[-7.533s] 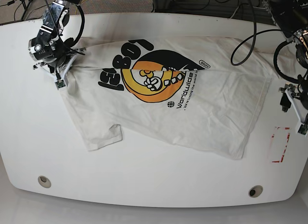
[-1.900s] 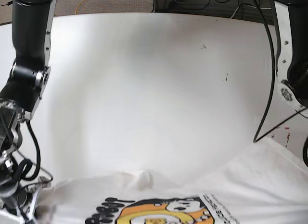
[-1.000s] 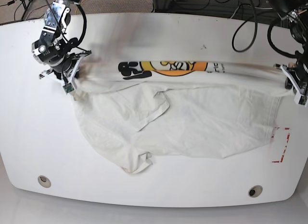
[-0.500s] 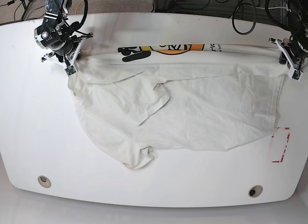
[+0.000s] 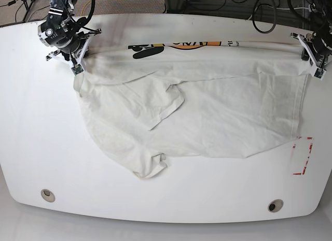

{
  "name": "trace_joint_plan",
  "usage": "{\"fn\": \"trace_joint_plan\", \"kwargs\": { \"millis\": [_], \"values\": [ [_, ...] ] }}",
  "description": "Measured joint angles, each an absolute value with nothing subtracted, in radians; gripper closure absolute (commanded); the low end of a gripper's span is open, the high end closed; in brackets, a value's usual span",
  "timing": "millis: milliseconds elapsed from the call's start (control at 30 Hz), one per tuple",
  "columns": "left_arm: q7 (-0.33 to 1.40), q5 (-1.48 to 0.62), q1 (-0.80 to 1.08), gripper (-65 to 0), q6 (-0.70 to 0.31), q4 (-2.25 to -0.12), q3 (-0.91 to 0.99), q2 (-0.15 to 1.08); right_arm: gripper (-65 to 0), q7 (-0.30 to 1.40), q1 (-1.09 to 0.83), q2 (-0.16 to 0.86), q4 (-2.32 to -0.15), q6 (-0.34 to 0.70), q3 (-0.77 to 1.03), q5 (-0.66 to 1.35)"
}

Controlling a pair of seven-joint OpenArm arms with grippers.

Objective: Fold the T-shirt properly
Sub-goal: 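Open both grippers and release the shirt's edge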

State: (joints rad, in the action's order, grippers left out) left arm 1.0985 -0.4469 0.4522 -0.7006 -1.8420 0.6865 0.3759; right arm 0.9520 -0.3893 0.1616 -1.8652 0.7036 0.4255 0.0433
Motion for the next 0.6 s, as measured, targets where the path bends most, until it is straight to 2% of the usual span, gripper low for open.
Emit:
{"fn": "trace_joint_plan", "kwargs": {
  "millis": [67, 167, 300, 333, 400, 500, 600],
  "values": [
    [1.098, -0.447, 0.461, -8.3, -0.701, -1.842, 0.7, 0.376, -1.6, 0.949, -0.398, 0.164, -1.866, 0.703, 0.426, 0.049],
    [1.1, -0.443, 0.47, -20.4, -0.7, -1.842, 0.707, 0.377, -4.9, 0.944, -0.412, 0.164, -1.87, 0.703, 0.426, 0.052],
    [1.099, -0.439, 0.482, -38.6, -0.7, -1.842, 0.708, 0.378, -17.4, 0.942, -0.423, 0.164, -1.872, 0.695, 0.426, 0.052],
    [1.098, -0.438, 0.484, -44.0, -0.7, -1.842, 0.708, 0.377, -22.7, 0.942, -0.425, 0.165, -1.873, 0.695, 0.426, 0.052],
    [1.1, -0.437, 0.485, -49.4, -0.699, -1.842, 0.708, 0.377, -29.3, 0.941, -0.427, 0.168, -1.874, 0.695, 0.426, 0.051],
    [1.1, -0.402, 0.485, -50.4, -0.7, -1.842, 0.706, 0.377, -37.4, 0.942, -0.428, 0.17, -1.877, 0.688, 0.429, 0.048],
    [1.099, -0.372, 0.482, -50.4, -0.7, -1.842, 0.706, 0.377, -41.2, 0.938, -0.436, 0.17, -1.881, 0.688, 0.43, 0.048]
  ]
}}
